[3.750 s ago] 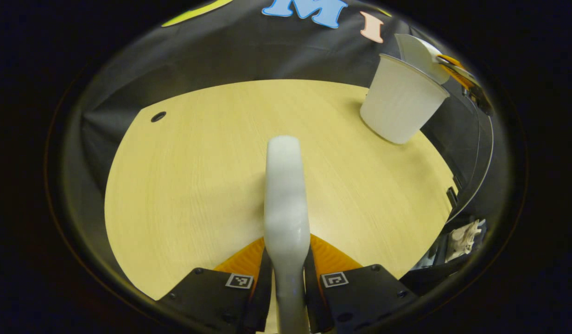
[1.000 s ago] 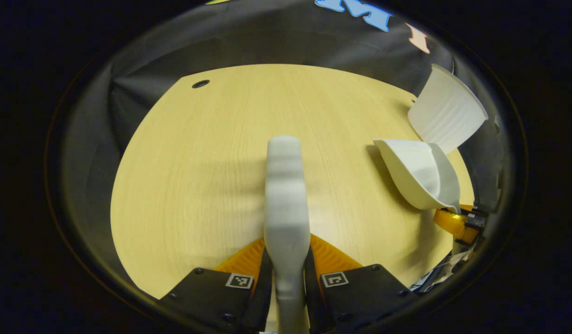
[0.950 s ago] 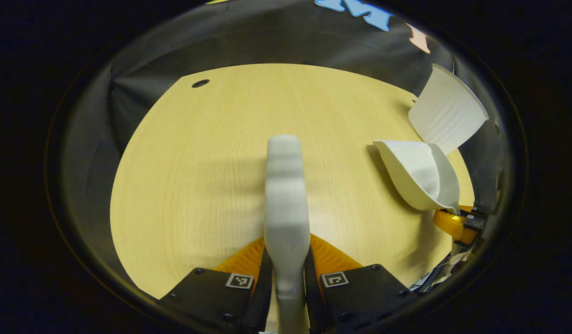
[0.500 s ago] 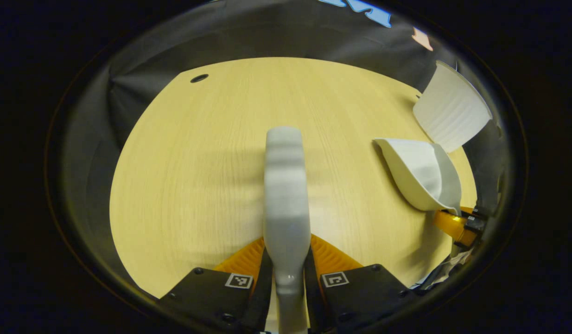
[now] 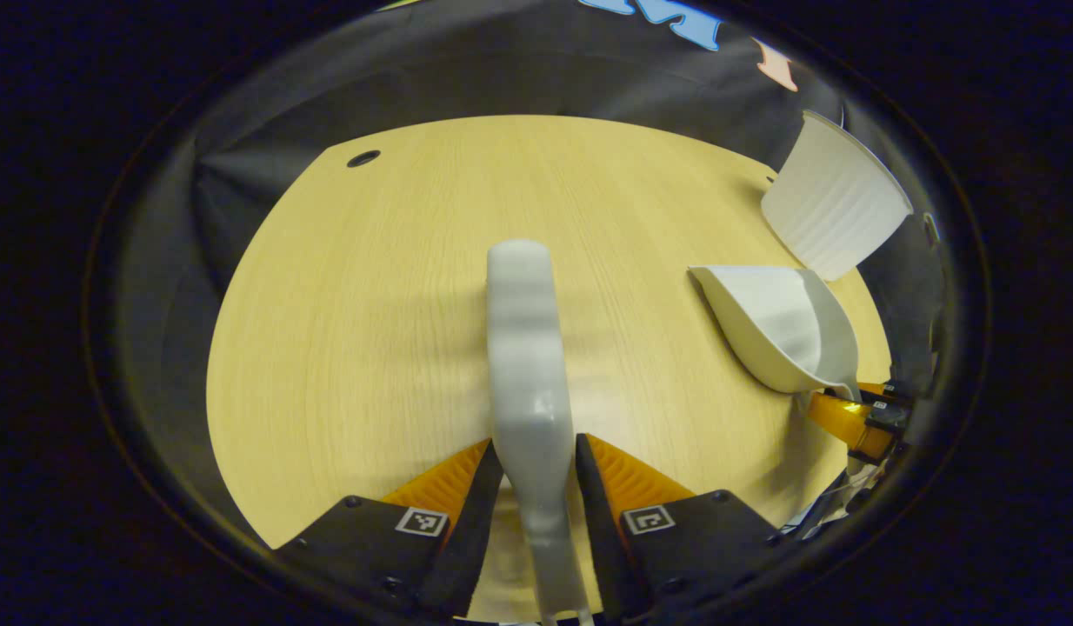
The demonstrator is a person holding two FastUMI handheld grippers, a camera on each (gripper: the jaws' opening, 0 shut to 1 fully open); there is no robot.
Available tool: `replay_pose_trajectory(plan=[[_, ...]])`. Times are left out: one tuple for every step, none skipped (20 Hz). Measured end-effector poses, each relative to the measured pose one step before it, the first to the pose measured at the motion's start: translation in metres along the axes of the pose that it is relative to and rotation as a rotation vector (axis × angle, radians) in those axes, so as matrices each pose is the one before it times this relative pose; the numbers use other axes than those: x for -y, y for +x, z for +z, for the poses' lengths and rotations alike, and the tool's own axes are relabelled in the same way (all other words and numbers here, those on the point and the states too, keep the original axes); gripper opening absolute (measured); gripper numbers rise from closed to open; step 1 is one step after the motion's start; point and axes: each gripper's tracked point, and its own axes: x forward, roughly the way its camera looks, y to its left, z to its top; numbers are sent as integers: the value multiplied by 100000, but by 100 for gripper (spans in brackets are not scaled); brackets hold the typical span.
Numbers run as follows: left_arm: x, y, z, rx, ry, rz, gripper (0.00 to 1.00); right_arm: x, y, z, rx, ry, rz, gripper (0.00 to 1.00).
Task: Pick up the small broom and dustpan from the desktop, sweep the trash into the dustpan with the broom, and then empty the trash into the garbage bin.
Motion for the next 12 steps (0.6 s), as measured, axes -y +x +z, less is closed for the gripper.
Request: replay_pose_trajectory(plan=[[78,-351,38,1256,334,-311,68,2,14,132,750,-407,714,43],[271,-477,155,1350,350,-929,73,-23,-109,-50,285,-767,239,72],[41,-437,262,1537,432,408,87,80,-52,138,473,-596,37,88],[-244,-222,409,2091,344,655,90,-2,-9,2,123,-534,501,89],[-58,-377,473,2409,-237,48,94,-12,-115,-11,263,-330,440,89],[-19,-426,372,1836,-730,119,96,-123,-56,158,710,-148,512,89],[-192,-474,561,2418,-857,447,97,-39,-90,238,575,-145,377,95],[-264,-478,371,2124,-548,410,96,-85,-305,115,485,-24,498,97],[-129,-501,459,2520,-749,1087,96,112,-325,343,1183,162,580,97],[40,-628,557,2956,-802,636,96,228,-354,408,1614,102,240,100],[6,-655,934,4220,-742,486,97,496,-339,594,2731,19,-519,97],[118,-547,559,3681,-368,533,96,196,-51,558,3354,-394,-845,97]])
